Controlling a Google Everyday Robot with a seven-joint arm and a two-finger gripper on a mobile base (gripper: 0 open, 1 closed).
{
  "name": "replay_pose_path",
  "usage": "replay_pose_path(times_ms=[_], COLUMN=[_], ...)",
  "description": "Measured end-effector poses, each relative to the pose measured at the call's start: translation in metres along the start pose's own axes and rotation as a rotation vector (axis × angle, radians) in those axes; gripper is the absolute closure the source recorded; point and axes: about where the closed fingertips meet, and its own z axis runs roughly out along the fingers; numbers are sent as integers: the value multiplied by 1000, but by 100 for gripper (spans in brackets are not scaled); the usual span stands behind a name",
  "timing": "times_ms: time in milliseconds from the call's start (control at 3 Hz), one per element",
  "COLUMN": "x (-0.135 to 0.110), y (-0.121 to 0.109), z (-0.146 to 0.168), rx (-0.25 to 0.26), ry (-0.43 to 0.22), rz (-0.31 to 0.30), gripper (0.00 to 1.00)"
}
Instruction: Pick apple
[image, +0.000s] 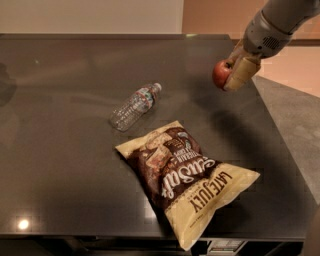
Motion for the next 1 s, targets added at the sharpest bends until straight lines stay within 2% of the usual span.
replay_pose_path(times_ms=[667, 1000], x=[-56, -59], y=[13, 13], z=[-63, -66], rx=[39, 43], ry=[-56, -59], rz=[-103, -106], gripper=[100, 100])
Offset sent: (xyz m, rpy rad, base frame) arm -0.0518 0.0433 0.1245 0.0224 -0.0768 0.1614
